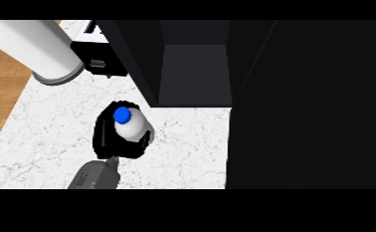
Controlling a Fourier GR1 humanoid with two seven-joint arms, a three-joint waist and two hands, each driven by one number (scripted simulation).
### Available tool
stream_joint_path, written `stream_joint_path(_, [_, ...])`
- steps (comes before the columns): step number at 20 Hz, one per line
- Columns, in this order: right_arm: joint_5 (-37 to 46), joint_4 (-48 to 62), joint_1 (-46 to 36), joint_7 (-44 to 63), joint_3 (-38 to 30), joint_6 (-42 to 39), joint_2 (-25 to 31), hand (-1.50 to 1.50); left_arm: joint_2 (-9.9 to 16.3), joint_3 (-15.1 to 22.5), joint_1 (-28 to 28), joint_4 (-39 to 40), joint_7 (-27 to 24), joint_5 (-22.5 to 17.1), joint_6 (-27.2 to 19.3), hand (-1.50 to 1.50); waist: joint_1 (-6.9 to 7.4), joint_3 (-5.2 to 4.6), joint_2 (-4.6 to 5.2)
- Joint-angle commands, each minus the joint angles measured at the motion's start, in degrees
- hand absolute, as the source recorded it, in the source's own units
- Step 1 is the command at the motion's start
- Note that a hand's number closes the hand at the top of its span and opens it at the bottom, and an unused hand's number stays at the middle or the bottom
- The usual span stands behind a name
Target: Pick up the bottled water, place it into the cabinet and close the cabinet
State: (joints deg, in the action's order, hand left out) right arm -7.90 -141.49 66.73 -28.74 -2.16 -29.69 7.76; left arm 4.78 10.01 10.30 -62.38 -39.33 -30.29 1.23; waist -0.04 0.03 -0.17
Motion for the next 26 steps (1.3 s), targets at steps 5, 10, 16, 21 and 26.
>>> stream_joint_path(5, [-5.9,-5.3,-3.5,7.0,-1.2,1.6,0.0,-1.5,-3.5,7.4,1.0,-16.9,11.5,3.7,-8.3,1.5,0.37,0.0,0.05])
stream_joint_path(10, [-5.0,-3.2,-5.9,6.9,0.3,2.1,-1.3,-1.5,-4.7,14.3,3.1,-25.1,20.0,7.4,-17.5,1.5,0.34,0.01,0.07])
stream_joint_path(16, [-5.0,-2.4,-7.6,7.7,-0.9,0.2,-0.7,-1.5,-4.8,21.9,11.3,-27.6,26.0,7.4,-32.6,1.5,-0.51,-0.01,0.15])
stream_joint_path(21, [-10.4,-5.7,-7.2,10.7,-5.0,0.4,0.5,-1.5,-4.8,22.6,17.9,-25.1,28.0,7.4,-39.5,1.5,-0.8,-0.04,0.27])
stream_joint_path(26, [-8.7,-6.7,-6.0,11.0,-3.7,-0.1,-0.9,-1.5,-4.8,22.1,27.6,-18.4,28.4,6.3,-46.2,1.5,-1.3,-0.05,0.27])
